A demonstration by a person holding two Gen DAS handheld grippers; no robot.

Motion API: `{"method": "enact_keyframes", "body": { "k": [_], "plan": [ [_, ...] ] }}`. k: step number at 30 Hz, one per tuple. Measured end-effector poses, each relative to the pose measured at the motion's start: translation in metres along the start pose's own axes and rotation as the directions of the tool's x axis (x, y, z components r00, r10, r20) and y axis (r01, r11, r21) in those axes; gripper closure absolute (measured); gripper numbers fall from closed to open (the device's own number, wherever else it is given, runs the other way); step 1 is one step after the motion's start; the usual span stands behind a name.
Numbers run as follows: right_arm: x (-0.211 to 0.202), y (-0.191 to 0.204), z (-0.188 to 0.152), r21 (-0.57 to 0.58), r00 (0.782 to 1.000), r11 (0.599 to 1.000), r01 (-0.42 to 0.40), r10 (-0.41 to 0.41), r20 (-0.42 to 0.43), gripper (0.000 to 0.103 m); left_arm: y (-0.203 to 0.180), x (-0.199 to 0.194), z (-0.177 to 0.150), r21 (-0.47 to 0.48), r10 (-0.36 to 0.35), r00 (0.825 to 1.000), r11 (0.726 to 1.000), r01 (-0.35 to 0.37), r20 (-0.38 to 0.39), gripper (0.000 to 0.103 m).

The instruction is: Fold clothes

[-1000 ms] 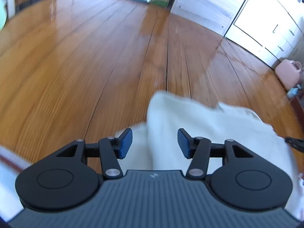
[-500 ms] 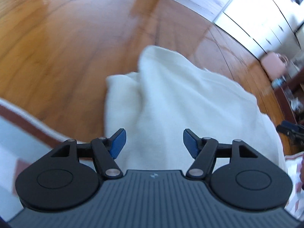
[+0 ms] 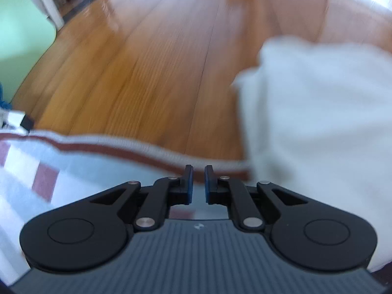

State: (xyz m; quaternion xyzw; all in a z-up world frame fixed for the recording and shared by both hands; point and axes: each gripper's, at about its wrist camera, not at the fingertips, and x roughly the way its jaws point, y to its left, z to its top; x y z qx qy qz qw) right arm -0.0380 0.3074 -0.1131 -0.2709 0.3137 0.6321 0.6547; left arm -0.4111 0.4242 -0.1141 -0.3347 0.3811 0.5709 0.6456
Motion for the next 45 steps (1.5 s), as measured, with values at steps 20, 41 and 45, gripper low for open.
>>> {"method": "enact_keyframes", "body": {
  "k": [20,41,45],
  "plan": [
    [-0.020,0.039,-0.032,0.089,0.999,0.995,-0.032,0.033,-0.009,0.042,0.015,-0.085,-0.053,-0.046,-0.290,0.955,0.955,0.293,0.057,0.094],
    [-0.074,-0.057,-0.108,0.226,0.924,0.897,0.379,-0.380,-0.038,0.054,-0.008,-0.051,-0.060,0.105,-0.218,0.967,0.967,0.233,-0.134,0.094],
    [-0.080,-0.046,-0.094,0.181,0.886,0.872,0.456,-0.464,0.005,0.068,-0.008,-0.058,-0.056,0.100,-0.191,0.972,0.973,0.206,-0.138,0.093]
  ]
}}
